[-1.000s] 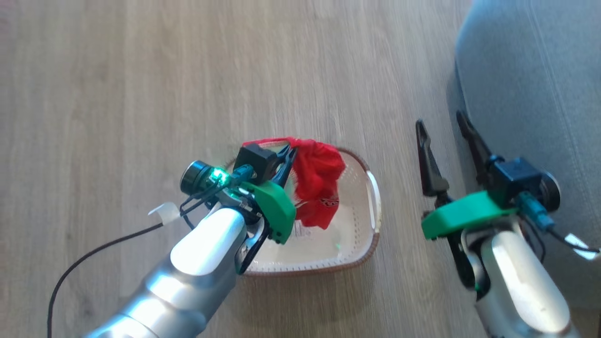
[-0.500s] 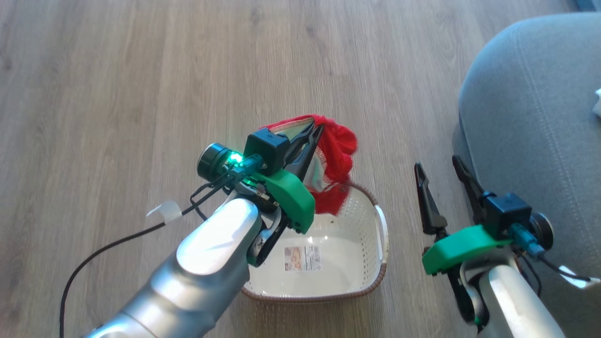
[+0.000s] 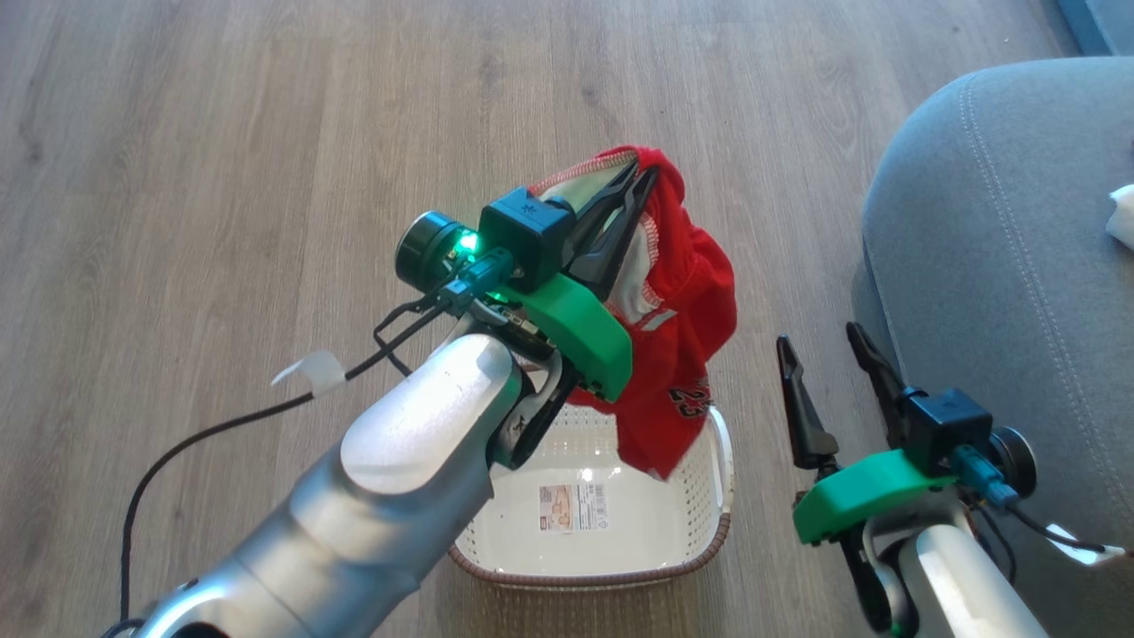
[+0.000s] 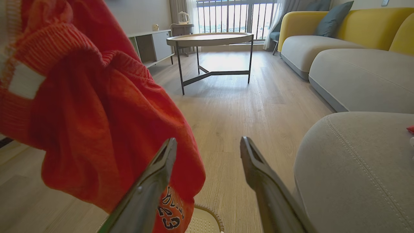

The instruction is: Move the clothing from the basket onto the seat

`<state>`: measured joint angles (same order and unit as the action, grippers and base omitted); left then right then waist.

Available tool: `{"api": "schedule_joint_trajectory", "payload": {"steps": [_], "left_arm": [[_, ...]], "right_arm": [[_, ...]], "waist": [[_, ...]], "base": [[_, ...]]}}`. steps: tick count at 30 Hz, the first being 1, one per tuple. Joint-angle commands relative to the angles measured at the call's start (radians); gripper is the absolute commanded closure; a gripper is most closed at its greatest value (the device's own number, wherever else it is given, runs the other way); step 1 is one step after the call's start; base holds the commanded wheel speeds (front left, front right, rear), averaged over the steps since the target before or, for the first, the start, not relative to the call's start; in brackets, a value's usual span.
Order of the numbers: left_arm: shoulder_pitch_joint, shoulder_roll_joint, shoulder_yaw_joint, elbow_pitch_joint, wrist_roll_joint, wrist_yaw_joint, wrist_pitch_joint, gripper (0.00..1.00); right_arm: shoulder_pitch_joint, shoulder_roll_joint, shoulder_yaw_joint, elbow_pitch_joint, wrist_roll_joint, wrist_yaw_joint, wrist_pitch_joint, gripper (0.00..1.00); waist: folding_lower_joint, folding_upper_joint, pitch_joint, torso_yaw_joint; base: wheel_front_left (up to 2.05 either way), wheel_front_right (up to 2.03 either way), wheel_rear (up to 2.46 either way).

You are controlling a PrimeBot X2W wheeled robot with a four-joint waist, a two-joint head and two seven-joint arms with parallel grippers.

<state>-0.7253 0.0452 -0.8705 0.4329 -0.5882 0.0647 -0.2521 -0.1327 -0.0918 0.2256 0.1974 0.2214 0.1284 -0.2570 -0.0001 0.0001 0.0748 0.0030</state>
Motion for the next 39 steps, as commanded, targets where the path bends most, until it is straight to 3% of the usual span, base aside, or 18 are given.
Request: {"api": "schedule_joint_trajectory", "payload": {"steps": [1, 11, 21, 35, 36, 37, 38, 39], "left_arm": [[-0.056, 0.005, 0.026, -0.037, -0.012, 0.013, -0.004, 1.0], [-0.06, 0.005, 0.002, -0.049, -0.031, 0.025, 0.0, 1.0], [-0.075, 0.005, -0.056, -0.104, -0.059, 0.045, 0.0, 1.0], [-0.092, 0.005, -0.098, -0.12, -0.083, 0.058, -0.003, 1.0], [-0.092, 0.005, -0.099, -0.12, -0.084, 0.058, -0.003, 1.0], [-0.092, 0.005, -0.101, -0.118, -0.086, 0.058, -0.004, 1.0], [-0.092, 0.005, -0.102, -0.117, -0.086, 0.058, -0.004, 1.0], [-0.092, 0.005, -0.104, -0.115, -0.088, 0.058, -0.004, 1.0]], "right_arm": [[-0.007, 0.001, 0.029, -0.036, 0.009, 0.002, -0.005, 0.0], [-0.052, -0.015, 0.179, -0.116, 0.029, 0.002, -0.005, 0.0], [-0.176, -0.039, 0.314, 0.037, 0.03, 0.002, -0.005, 0.0], [-0.32, 0.014, 0.393, 0.221, 0.04, 0.002, -0.005, 0.0], [-0.327, 0.017, 0.395, 0.228, 0.043, 0.002, -0.005, 0.07], [-0.334, 0.02, 0.395, 0.232, 0.046, 0.002, -0.005, 0.63], [-0.338, 0.023, 0.389, 0.233, 0.048, 0.002, -0.005, 1.0], [-0.34, 0.025, 0.385, 0.234, 0.05, 0.002, -0.005, 1.0]], "waist": [[0.0001, -0.0001, 0.0, 0.0], [0.0001, -0.0001, -0.006, 0.002], [0.0001, -0.0001, -0.009, 0.048], [0.0001, -0.0001, 0.018, 0.083], [0.0001, -0.0001, 0.019, 0.084], [0.0001, -0.0001, 0.021, 0.084], [0.0001, -0.0001, 0.022, 0.084], [0.0001, -0.0001, 0.024, 0.083]], "base": [[0.0, 0.0, 0.0], [0.0, 0.0, 0.0], [0.0, 0.0, 0.0], [0.0, 0.0, 0.0], [0.0, 0.0, 0.0], [0.0, 0.0, 0.0], [0.0, 0.0, 0.0], [0.0, 0.0, 0.0]]}}
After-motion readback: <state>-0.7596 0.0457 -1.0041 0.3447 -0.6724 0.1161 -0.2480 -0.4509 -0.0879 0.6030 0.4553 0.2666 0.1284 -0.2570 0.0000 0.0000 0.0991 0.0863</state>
